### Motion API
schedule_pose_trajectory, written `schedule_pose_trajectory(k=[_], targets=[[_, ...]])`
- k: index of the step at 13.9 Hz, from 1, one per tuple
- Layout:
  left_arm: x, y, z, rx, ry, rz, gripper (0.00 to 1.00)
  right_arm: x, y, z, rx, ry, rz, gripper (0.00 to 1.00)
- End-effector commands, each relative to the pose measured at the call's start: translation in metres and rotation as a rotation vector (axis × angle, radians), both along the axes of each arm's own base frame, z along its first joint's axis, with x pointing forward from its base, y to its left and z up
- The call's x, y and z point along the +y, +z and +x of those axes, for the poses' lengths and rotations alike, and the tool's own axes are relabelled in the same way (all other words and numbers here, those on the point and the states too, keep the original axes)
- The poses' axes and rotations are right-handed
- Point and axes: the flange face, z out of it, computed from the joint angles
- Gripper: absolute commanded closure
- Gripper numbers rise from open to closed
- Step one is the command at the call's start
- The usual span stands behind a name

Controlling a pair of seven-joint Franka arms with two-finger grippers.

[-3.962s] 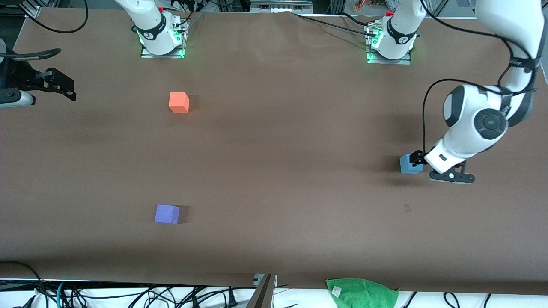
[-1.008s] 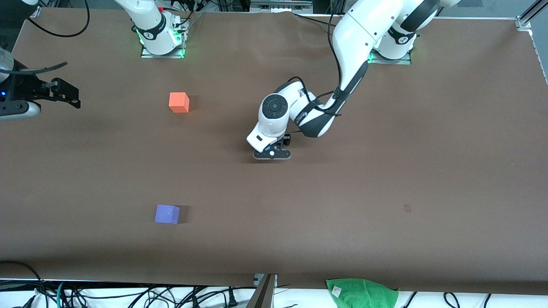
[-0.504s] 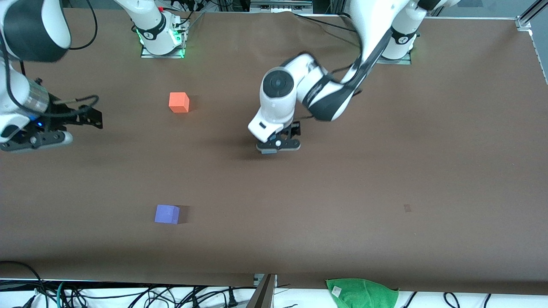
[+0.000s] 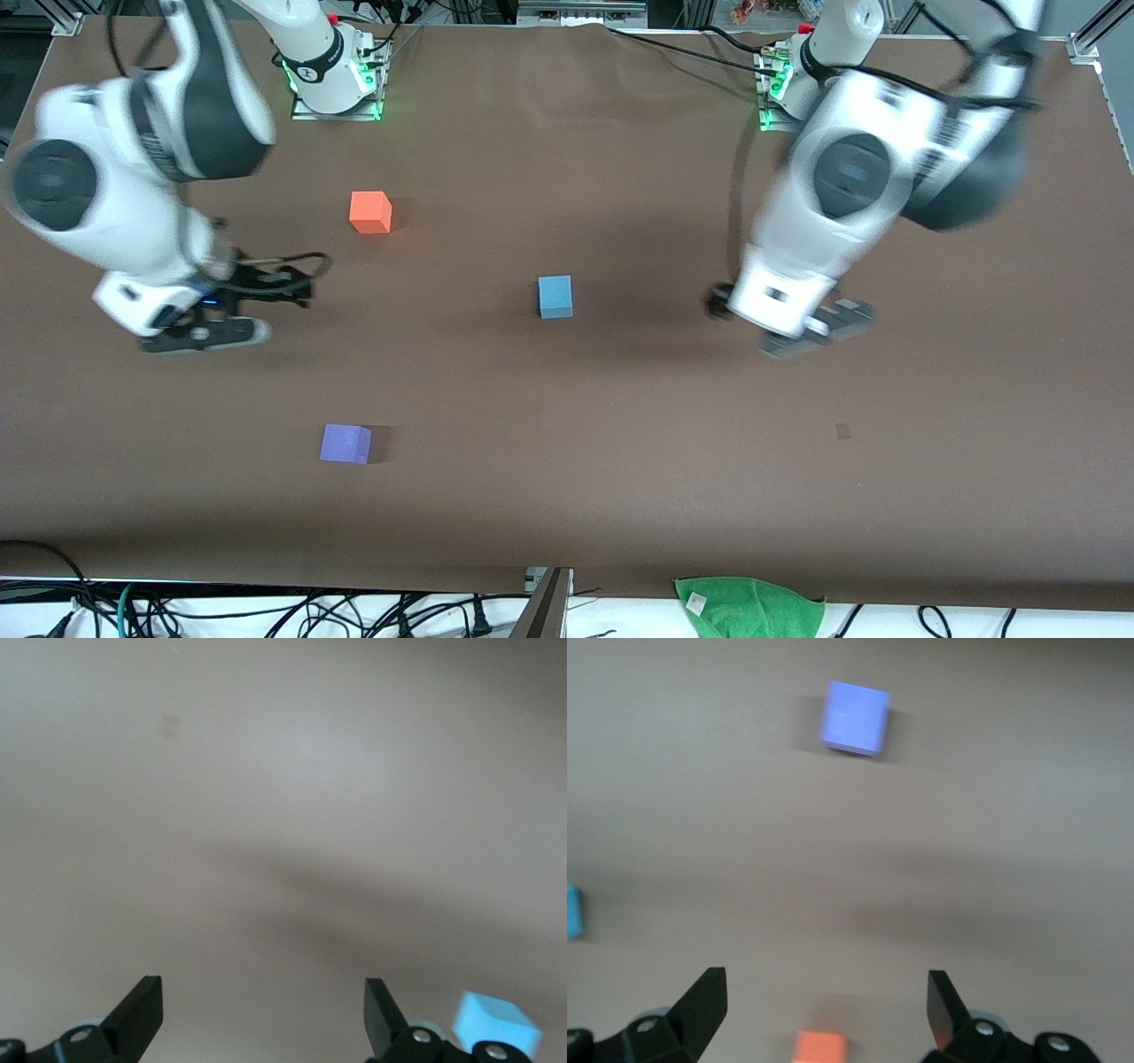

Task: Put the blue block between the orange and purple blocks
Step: 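Grasp the blue block with the right gripper while the left gripper retracts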

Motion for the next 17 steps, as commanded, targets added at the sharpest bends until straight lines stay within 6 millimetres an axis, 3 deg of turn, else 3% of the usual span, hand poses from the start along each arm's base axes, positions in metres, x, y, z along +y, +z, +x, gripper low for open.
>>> schedule_pose_trajectory(k=[1, 3, 4, 6, 7, 8, 9, 10, 12, 15, 17], targets=[[0.052, -0.012, 0.009, 0.05, -0.152, -0.012, 0.0, 0.071, -0.031, -0.001, -0.039, -0.097, 0.013, 0.0], [0.091, -0.011, 0.011, 0.106, -0.199, -0.021, 0.0, 0.133, -0.058, -0.01, -0.09, -0.171, 0.046, 0.0], [0.116, -0.008, 0.016, 0.105, -0.238, -0.044, 0.0, 0.158, -0.07, -0.015, -0.116, -0.214, 0.069, 0.0], [0.143, 0.001, 0.018, 0.098, -0.334, -0.065, 0.0, 0.202, -0.087, -0.023, -0.159, -0.249, 0.115, 0.0], [0.151, 0.013, 0.015, 0.081, -0.374, -0.071, 0.0, 0.219, -0.096, -0.026, -0.162, -0.254, 0.124, 0.0], [0.149, 0.038, 0.002, 0.056, -0.414, -0.072, 0.0, 0.235, -0.107, -0.03, -0.156, -0.255, 0.125, 0.0], [0.15, 0.05, -0.011, 0.046, -0.429, -0.086, 0.0, 0.258, -0.119, -0.04, -0.149, -0.243, 0.121, 0.0], [0.165, 0.076, -0.031, 0.016, -0.445, -0.097, 0.0, 0.28, -0.136, -0.052, -0.14, -0.258, 0.113, 0.0], [0.189, 0.103, -0.067, -0.057, -0.496, -0.139, 0.0, 0.301, -0.161, -0.06, -0.151, -0.295, 0.131, 0.0], [0.207, 0.105, -0.102, -0.139, -0.552, -0.129, 0.0, 0.314, -0.194, -0.07, -0.16, -0.244, 0.104, 0.0], [0.212, 0.106, -0.105, -0.107, -0.514, -0.136, 0.0, 0.319, -0.211, -0.078, -0.163, -0.205, 0.071, 0.0]])
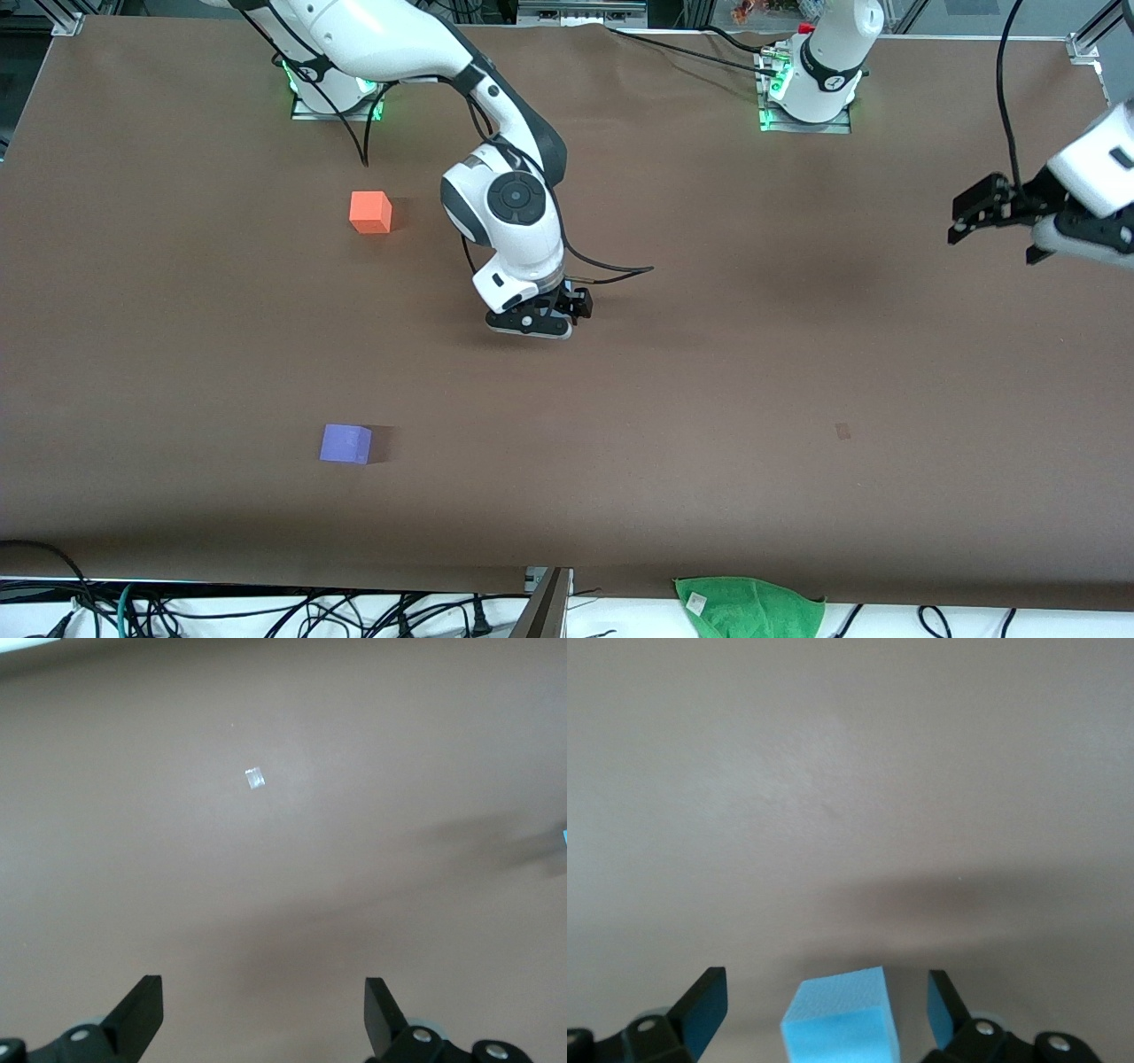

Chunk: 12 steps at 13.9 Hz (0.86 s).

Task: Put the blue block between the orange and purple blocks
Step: 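Grasp the blue block with the right gripper while the left gripper retracts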

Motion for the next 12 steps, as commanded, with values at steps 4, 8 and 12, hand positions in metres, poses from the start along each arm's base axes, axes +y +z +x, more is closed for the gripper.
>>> schedule_pose_trajectory(k=[4, 8, 12], targets=[[-0.003, 0.001, -0.007, 0.046, 0.135, -0.019, 0.0, 0.019, -0.027, -0.014, -0.008, 0.051, -0.049, 0.0], [0.026, 0.006, 0.014, 0.038, 0.187, -0.018, 0.0, 0.022, -0.036, -0.021, 0.005, 0.066, -0.062, 0.0], [0.035, 0.014, 0.012, 0.046, 0.207, -0.029, 0.0, 0.019, -0.045, -0.025, 0.029, 0.065, -0.07, 0.0]])
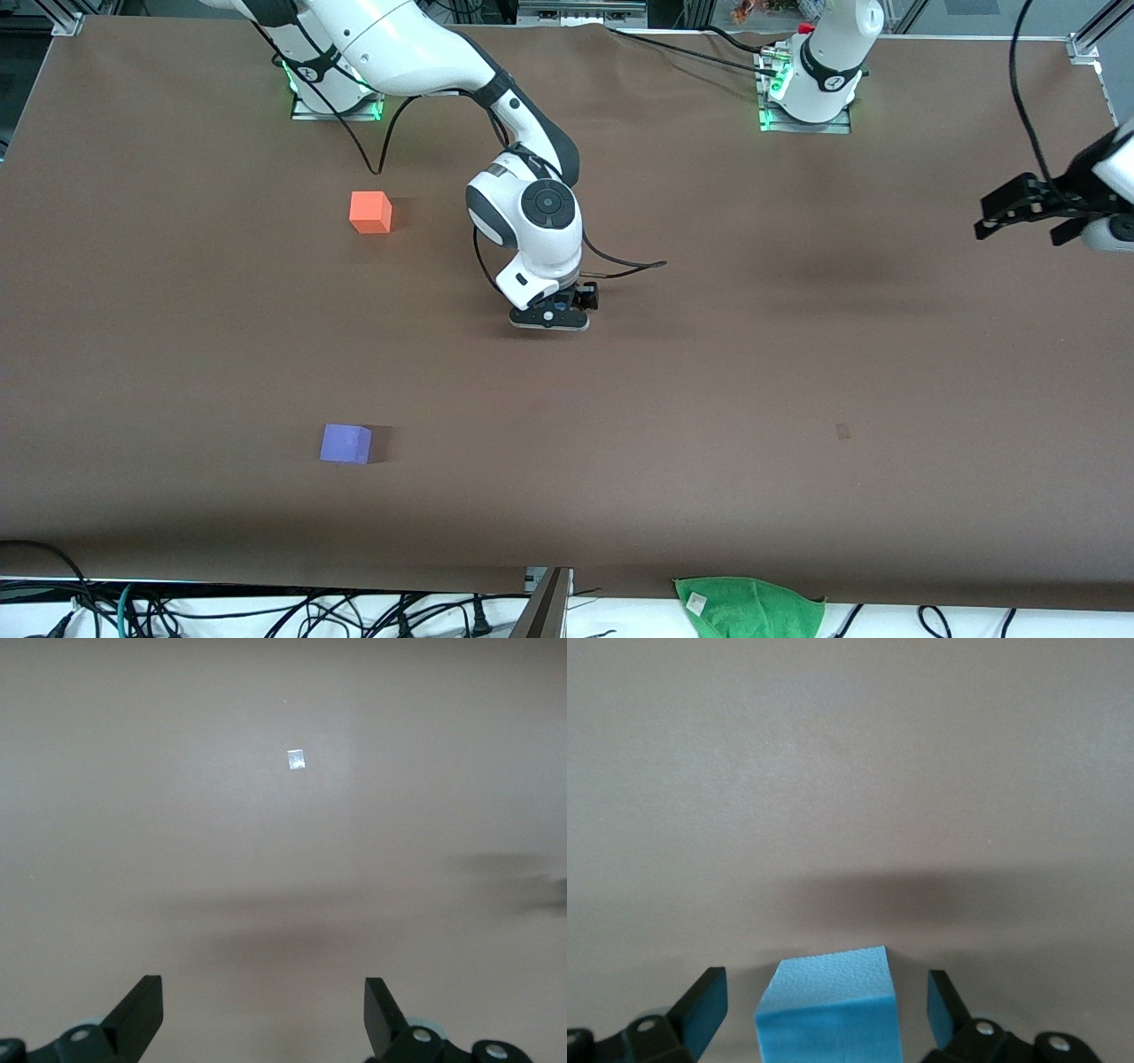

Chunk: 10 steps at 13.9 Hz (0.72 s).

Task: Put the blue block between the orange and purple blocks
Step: 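Carry the blue block with the right gripper toward the orange block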

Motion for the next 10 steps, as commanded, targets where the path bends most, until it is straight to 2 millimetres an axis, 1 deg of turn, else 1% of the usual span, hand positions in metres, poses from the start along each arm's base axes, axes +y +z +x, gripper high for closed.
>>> schedule_pose_trajectory(k=[1, 3, 4, 5, 6, 7, 8, 10], targets=[[-0.006, 0.008, 0.003, 0.01, -0.004, -0.024, 0.0, 0.001, -0.005, -0.002, 0.005, 0.005, -0.015, 0.0], [-0.012, 0.002, 0.0, 0.055, -0.014, -0.022, 0.0, 0.001, -0.008, -0.002, 0.008, 0.005, -0.018, 0.0], [-0.02, 0.002, -0.004, 0.063, -0.027, -0.015, 0.0, 0.0, -0.009, -0.003, 0.01, 0.005, -0.02, 0.07], [-0.014, 0.005, -0.005, 0.06, -0.018, -0.02, 0.0, 0.0, -0.009, -0.003, 0.011, 0.006, -0.02, 0.21], [-0.017, 0.002, -0.005, 0.066, -0.022, -0.017, 0.0, 0.001, -0.009, -0.004, 0.012, 0.007, -0.019, 0.33], [-0.028, -0.001, -0.004, 0.073, -0.041, -0.016, 0.0, 0.001, -0.009, -0.004, 0.012, 0.007, -0.019, 0.45], [-0.023, -0.002, -0.005, 0.076, -0.032, -0.015, 0.0, 0.001, -0.009, -0.004, 0.013, 0.006, -0.018, 0.56], [-0.02, 0.0, -0.005, 0.073, -0.03, -0.017, 0.0, 0.0, -0.004, -0.002, 0.01, -0.004, -0.012, 0.65]])
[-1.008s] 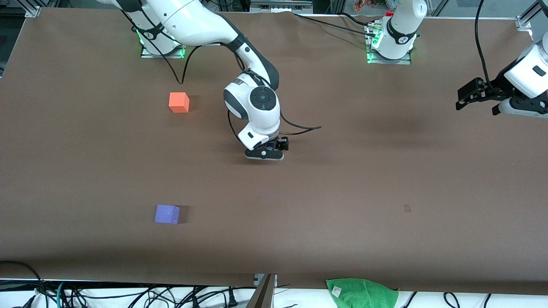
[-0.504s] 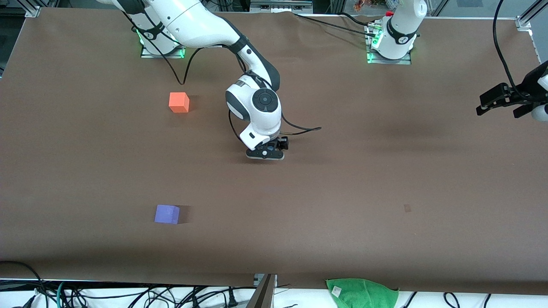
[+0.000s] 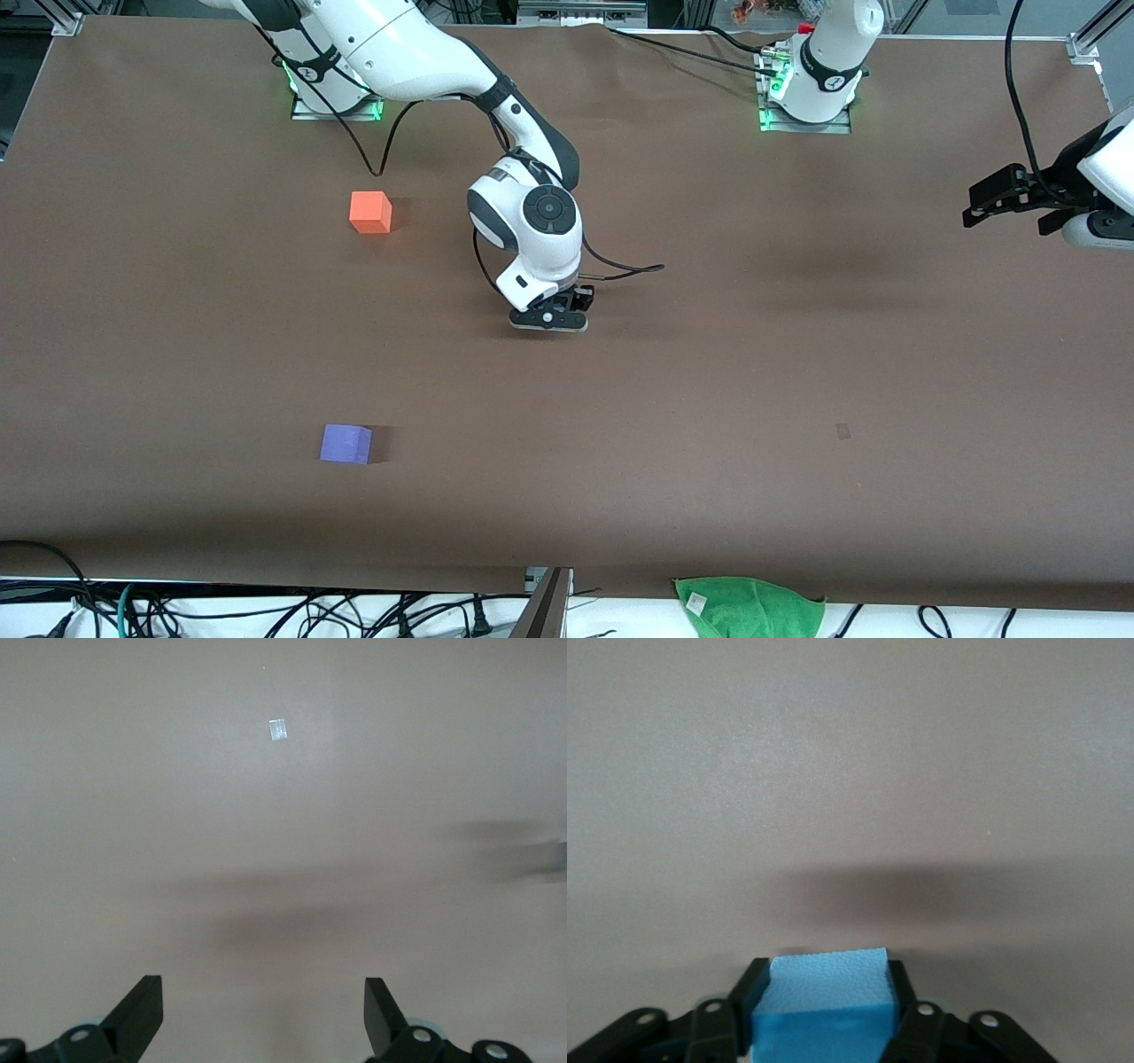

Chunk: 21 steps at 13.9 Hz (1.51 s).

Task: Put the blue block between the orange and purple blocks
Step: 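Carry the blue block with the right gripper toward the orange block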

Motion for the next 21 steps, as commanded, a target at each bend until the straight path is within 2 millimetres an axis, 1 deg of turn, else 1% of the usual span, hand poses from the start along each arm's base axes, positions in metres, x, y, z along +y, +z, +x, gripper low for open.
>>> schedule_pose_trajectory(k=[1, 2, 3, 5, 7, 8, 9, 10, 11, 13, 15, 17, 18, 19, 20, 21], targets=[[0.006, 0.005, 0.001, 0.003, 0.017, -0.012, 0.0, -0.002, 0.008, 0.004, 0.009, -0.021, 0.007, 0.66], [0.003, 0.006, 0.002, 0.0, 0.014, -0.012, 0.0, -0.012, 0.018, 0.013, 0.03, -0.045, 0.008, 0.66], [0.006, 0.007, 0.002, -0.002, 0.016, -0.02, 0.0, -0.025, 0.031, 0.022, 0.052, -0.048, 0.0, 0.66], [0.008, 0.008, 0.001, -0.001, 0.019, -0.02, 0.0, -0.051, 0.062, 0.04, 0.094, -0.02, 0.009, 0.66], [0.006, 0.006, 0.002, 0.001, 0.019, -0.02, 0.0, -0.089, 0.089, 0.061, 0.14, -0.008, 0.023, 0.66], [0.006, 0.006, 0.002, 0.003, 0.017, -0.015, 0.0, -0.105, 0.1, 0.068, 0.153, -0.003, 0.011, 0.66], [0.005, 0.008, 0.002, -0.001, 0.017, -0.021, 0.0, -0.124, 0.103, 0.072, 0.182, -0.033, -0.021, 0.66], [0.005, 0.005, 0.003, 0.001, 0.019, -0.016, 0.0, -0.152, 0.108, 0.084, 0.188, -0.064, -0.05, 0.66], [0.006, 0.005, 0.004, 0.001, 0.017, -0.01, 0.0, -0.177, 0.108, 0.094, 0.185, -0.066, -0.069, 0.66], [0.006, 0.007, 0.002, 0.001, 0.017, -0.012, 0.0, -0.219, 0.108, 0.105, 0.178, -0.067, -0.096, 0.66], [0.005, 0.004, 0.004, 0.004, 0.017, -0.012, 0.0, -0.25, 0.103, 0.111, 0.174, -0.057, -0.114, 0.66], [0.005, 0.005, 0.003, 0.004, 0.017, -0.013, 0.0, -0.279, 0.092, 0.111, 0.157, -0.041, -0.117, 0.67], [0.004, 0.004, 0.004, 0.007, 0.015, -0.013, 0.0, -0.297, 0.087, 0.11, 0.143, -0.029, -0.115, 0.68], [0.0, -0.003, 0.007, 0.02, 0.008, -0.013, 0.0, -0.315, 0.078, 0.107, 0.141, -0.012, -0.104, 0.68], [-0.002, -0.007, 0.009, 0.026, 0.005, -0.01, 0.0, -0.324, 0.071, 0.102, 0.127, -0.003, -0.087, 0.68], [-0.001, -0.004, 0.008, 0.02, 0.006, -0.013, 0.0, -0.332, 0.063, 0.097, 0.112, 0.009, -0.079, 0.68]])
